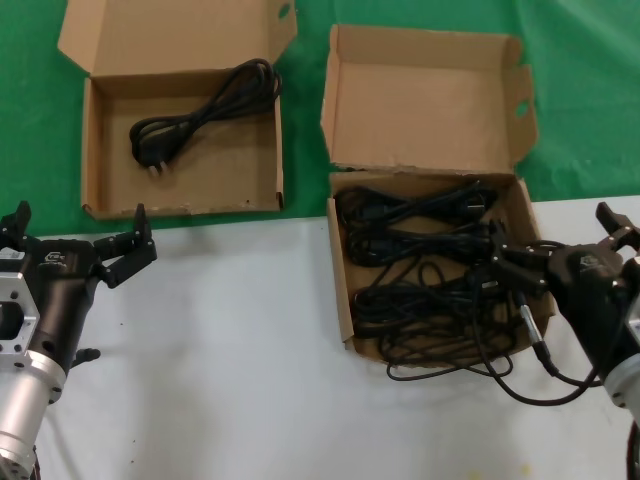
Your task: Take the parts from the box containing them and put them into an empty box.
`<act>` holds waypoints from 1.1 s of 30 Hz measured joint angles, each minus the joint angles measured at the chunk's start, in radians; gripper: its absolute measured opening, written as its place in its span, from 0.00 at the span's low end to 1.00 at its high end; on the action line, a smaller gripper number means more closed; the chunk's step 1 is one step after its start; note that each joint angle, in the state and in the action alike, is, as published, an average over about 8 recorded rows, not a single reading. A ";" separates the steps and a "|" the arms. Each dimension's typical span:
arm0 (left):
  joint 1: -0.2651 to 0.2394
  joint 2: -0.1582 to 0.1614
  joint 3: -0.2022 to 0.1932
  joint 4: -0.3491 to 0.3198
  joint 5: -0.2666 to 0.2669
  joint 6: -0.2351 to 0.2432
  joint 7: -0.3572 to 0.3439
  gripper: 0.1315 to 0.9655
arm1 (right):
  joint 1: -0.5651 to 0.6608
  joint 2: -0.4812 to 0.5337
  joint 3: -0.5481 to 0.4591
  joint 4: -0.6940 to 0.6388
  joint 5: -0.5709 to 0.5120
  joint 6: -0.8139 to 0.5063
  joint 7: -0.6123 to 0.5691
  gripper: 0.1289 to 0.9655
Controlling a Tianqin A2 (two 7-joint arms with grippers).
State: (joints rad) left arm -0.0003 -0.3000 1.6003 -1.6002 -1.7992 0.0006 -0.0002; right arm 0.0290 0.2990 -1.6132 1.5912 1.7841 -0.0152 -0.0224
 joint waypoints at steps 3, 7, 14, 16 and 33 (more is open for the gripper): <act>0.000 0.000 0.000 0.000 0.000 0.000 0.000 1.00 | 0.000 0.000 0.000 0.000 0.000 0.000 0.000 1.00; 0.000 0.000 0.000 0.000 0.000 0.000 0.000 1.00 | 0.000 0.000 0.000 0.000 0.000 0.000 0.000 1.00; 0.000 0.000 0.000 0.000 0.000 0.000 0.000 1.00 | 0.000 0.000 0.000 0.000 0.000 0.000 0.000 1.00; 0.000 0.000 0.000 0.000 0.000 0.000 0.000 1.00 | 0.000 0.000 0.000 0.000 0.000 0.000 0.000 1.00; 0.000 0.000 0.000 0.000 0.000 0.000 0.000 1.00 | 0.000 0.000 0.000 0.000 0.000 0.000 0.000 1.00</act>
State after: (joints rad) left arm -0.0003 -0.3000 1.6003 -1.6002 -1.7992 0.0006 -0.0002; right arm 0.0290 0.2990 -1.6132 1.5912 1.7841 -0.0152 -0.0224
